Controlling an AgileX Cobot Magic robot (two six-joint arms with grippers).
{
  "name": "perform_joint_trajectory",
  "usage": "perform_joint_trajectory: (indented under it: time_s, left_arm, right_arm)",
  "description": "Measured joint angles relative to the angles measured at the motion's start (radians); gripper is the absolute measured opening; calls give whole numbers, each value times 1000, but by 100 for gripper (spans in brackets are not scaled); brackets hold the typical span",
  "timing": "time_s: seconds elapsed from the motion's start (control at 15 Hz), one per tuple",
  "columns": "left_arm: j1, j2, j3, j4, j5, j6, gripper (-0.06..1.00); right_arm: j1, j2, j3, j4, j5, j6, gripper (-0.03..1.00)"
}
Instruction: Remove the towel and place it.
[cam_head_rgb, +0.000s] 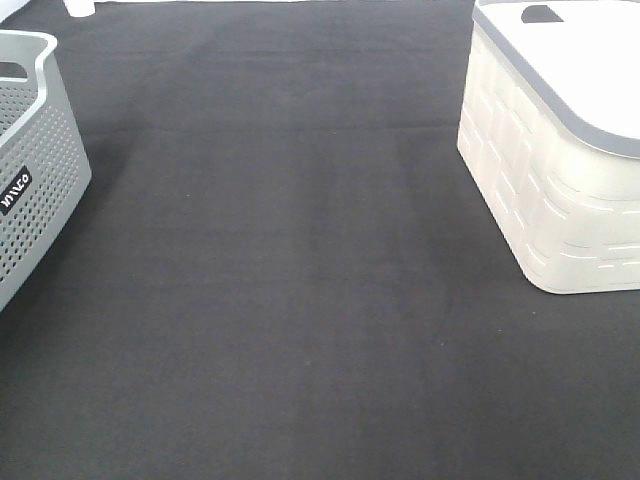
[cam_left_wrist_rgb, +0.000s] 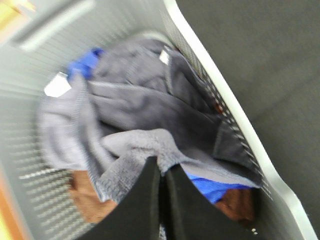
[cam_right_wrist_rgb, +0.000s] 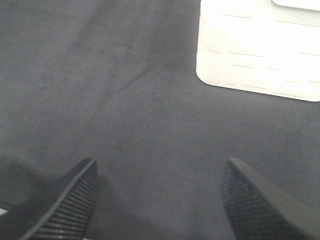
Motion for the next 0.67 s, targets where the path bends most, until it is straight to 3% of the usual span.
perform_joint_trajectory:
  time_s: [0.47,0.67]
  left_arm:
    - [0,-153,-81,-84,3,-40,0]
    - [0,-172,-170,-166,5,-34,0]
  right_arm:
    - [0,0,0,5,-1,0,68]
    - [0,44,0,141,-10,-46,68]
